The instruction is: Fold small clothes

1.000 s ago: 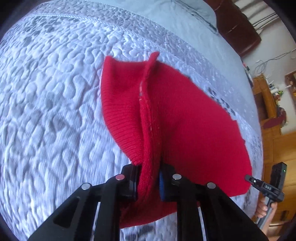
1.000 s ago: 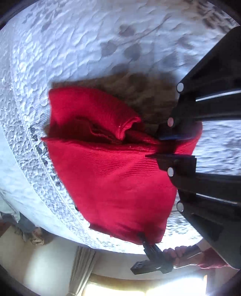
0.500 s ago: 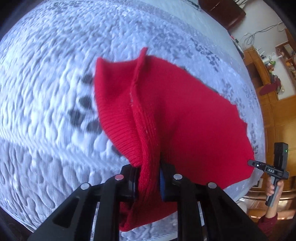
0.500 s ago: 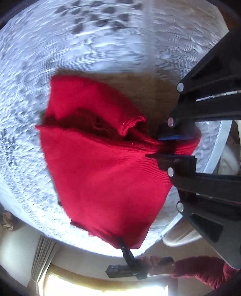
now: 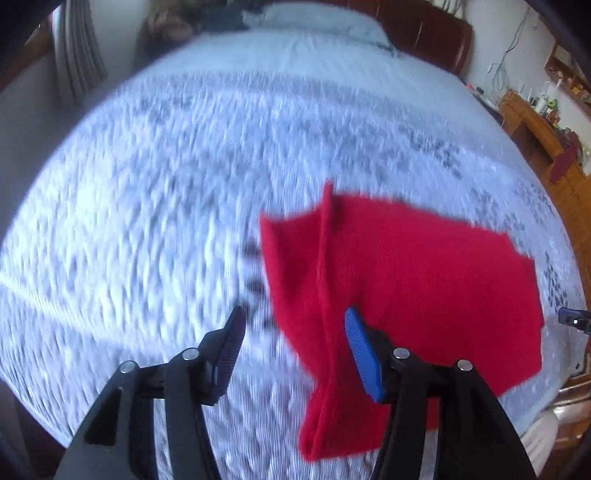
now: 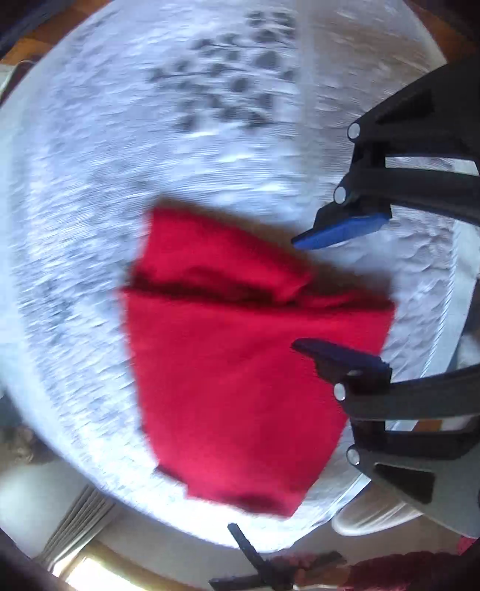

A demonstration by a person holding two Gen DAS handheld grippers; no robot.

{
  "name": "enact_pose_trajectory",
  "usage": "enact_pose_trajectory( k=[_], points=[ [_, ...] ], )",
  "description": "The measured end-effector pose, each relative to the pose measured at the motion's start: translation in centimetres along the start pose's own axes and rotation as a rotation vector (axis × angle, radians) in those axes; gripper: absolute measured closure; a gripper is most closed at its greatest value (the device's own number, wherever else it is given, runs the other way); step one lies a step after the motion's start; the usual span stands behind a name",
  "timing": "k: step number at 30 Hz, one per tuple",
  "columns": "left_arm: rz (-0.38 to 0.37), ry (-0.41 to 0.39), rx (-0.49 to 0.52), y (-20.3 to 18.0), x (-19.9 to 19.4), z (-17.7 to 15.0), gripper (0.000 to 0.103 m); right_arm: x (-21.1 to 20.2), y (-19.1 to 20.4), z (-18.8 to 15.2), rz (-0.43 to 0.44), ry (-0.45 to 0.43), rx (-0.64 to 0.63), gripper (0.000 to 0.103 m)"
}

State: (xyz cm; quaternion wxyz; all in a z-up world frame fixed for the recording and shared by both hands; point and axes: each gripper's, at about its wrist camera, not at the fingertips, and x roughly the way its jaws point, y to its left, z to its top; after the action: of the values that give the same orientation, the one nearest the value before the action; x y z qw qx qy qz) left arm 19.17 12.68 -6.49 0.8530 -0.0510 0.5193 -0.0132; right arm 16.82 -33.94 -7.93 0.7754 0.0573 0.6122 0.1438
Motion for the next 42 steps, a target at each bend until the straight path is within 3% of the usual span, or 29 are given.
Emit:
enact_pose_trajectory(
  k=[3, 6, 9, 12, 13, 14, 15, 18, 20, 22, 24, 26, 29, 31, 33, 35, 36, 37, 42],
  points=[
    [-0.01, 0.0, 0.025, -1.9, 2.0, 4.1, 0.046, 0.3, 1.6, 4.1, -0.027, -0.036, -0.037, 0.052],
    [0.049, 0.051, 0.063, -4.0, 7.1, 6.9, 0.046, 3.3, 2.2, 8.3, -0.055, -0.021, -0.037, 0.054],
    [0.085, 0.095, 0.07, -4.5, 11.5, 8.0, 0.047, 7.1, 0.4, 11.5, -0.086, 0.022, 0.022, 0.054],
    [0.062, 0.114, 0.058, -4.8, 14.1, 8.3, 0.049, 10.0, -1.4, 13.5, -0.068, 0.059, 0.083, 0.054],
    [0.049, 0.12, 0.054, -4.8, 14.6, 8.3, 0.057, 10.7, -1.8, 13.8, -0.057, 0.071, 0.093, 0.054],
    [0.034, 0.127, 0.05, -4.9, 15.0, 8.2, 0.061, 11.4, -2.0, 14.1, -0.047, 0.082, 0.098, 0.062],
    [0.032, 0.123, 0.043, -4.8, 15.3, 8.2, 0.063, 11.7, -2.0, 14.1, -0.049, 0.082, 0.094, 0.078],
    [0.017, 0.103, 0.026, -4.5, 15.1, 8.4, 0.081, 11.1, -2.3, 14.0, -0.031, 0.062, 0.075, 0.097],
    [-0.023, 0.072, -0.011, -3.9, 14.0, 8.8, 0.096, 9.9, -2.6, 13.8, -0.006, 0.029, 0.076, 0.099],
    [-0.102, 0.041, -0.07, -3.1, 12.9, 9.1, 0.099, 8.0, -3.3, 13.5, 0.057, -0.02, 0.11, 0.099],
    [-0.077, 0.029, -0.09, -2.6, 12.9, 9.3, 0.099, 6.7, -4.3, 13.3, 0.082, -0.051, 0.149, 0.1],
    [-0.024, 0.064, -0.087, -2.3, 14.5, 9.1, 0.099, 7.3, -4.7, 13.3, 0.021, -0.036, 0.162, 0.1],
    [0.001, 0.092, -0.094, -1.8, 16.6, 8.4, 0.098, 10.7, -5.5, 12.8, -0.037, 0.052, 0.201, 0.099],
    [0.018, 0.072, -0.085, -2.1, 15.9, 8.3, 0.092, 10.9, -5.3, 12.6, -0.05, 0.036, 0.193, 0.097],
    [0.029, 0.062, -0.078, -2.4, 14.6, 8.2, 0.086, 9.7, -5.1, 12.2, -0.049, 0.013, 0.197, 0.08],
    [0.047, 0.048, -0.055, -2.7, 12.8, 7.7, 0.074, 8.2, -5.0, 11.4, -0.063, -0.007, 0.187, 0.075],
    [0.05, 0.038, -0.04, -3.0, 11.5, 7.2, 0.058, 7.1, -4.8, 10.7, -0.078, -0.015, 0.173, 0.075],
    [0.05, 0.031, -0.03, -3.2, 10.3, 6.6, 0.05, 6.3, -4.4, 10.0, -0.084, -0.016, 0.165, 0.075],
    [0.013, 0.062, -0.015, -4.2, 5.6, 2.1, 0.045, 2.7, -3.2, 5.0, -0.114, 0.004, 0.147, 0.075]
  ],
)
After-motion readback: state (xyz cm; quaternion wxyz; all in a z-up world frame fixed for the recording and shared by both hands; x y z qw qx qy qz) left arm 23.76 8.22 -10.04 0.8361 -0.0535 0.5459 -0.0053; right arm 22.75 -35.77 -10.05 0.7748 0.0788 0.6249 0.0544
